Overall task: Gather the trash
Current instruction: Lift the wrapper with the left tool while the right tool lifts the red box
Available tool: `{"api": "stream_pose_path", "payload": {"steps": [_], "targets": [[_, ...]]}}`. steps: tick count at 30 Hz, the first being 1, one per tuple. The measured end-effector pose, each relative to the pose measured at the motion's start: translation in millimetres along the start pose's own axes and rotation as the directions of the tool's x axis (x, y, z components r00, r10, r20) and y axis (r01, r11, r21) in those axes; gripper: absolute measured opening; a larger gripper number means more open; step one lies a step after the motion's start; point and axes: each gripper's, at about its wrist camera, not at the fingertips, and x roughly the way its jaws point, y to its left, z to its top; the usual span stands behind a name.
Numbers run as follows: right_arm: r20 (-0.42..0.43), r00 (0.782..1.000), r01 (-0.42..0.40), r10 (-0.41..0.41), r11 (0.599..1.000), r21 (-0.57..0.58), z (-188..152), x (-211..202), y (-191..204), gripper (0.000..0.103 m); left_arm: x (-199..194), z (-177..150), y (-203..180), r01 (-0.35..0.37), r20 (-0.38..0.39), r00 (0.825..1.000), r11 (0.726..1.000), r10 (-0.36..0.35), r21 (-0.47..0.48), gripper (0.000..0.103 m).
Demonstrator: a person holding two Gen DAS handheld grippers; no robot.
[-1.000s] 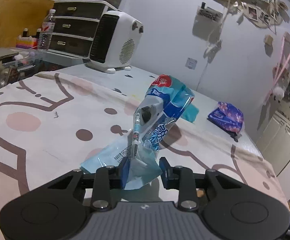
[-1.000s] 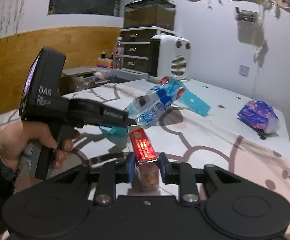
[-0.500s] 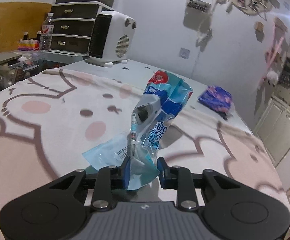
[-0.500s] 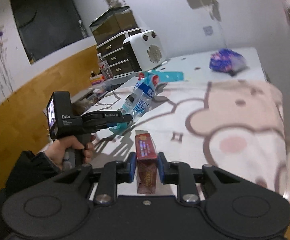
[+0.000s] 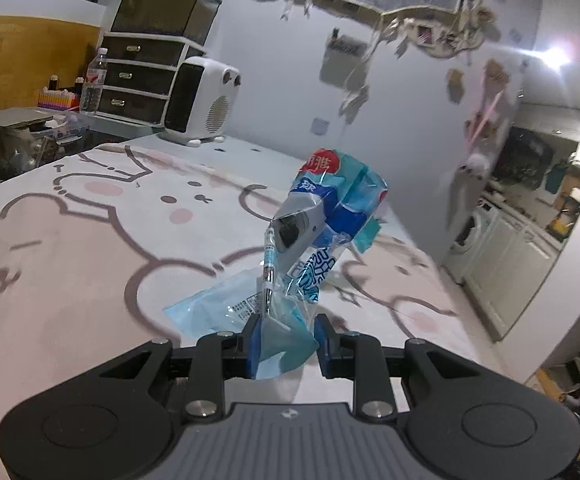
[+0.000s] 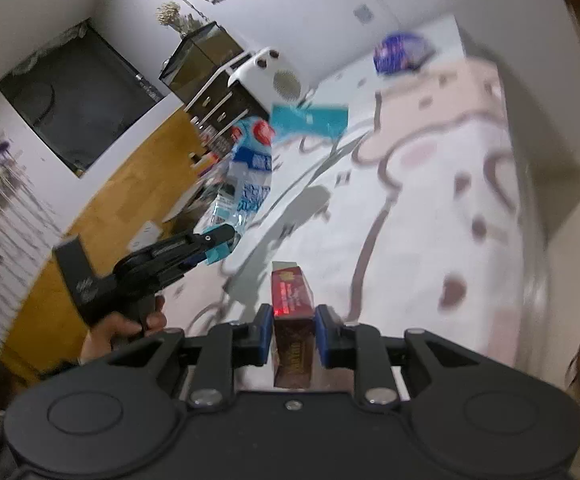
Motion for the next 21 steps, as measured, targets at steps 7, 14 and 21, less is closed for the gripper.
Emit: {"api": "stream_pose_path", "payload": {"steps": [7, 14, 21], "targets": [[0.035, 0.993, 0.112, -0.108, 0.985, -0.134, -22, -19, 7, 0.036, -56, -43, -11, 0.040, 0.014, 0.999, 0.999, -0.039, -0.037, 0.029], [0.159, 0.972, 0.225, -0.173, 0.883, -0.412, -32, -17, 30, 0.090, -89, -69, -19, 0.017, 0.026, 1.000, 0.998, -0.016, -0.055, 0.029], [0.123, 0.958, 0.282, -0.258, 0.786, -0.549, -35, 25, 44, 0.092, -106, -86, -29, 0.013, 0.013, 1.000, 0.998, -0.012, -0.056, 0.029]]}}
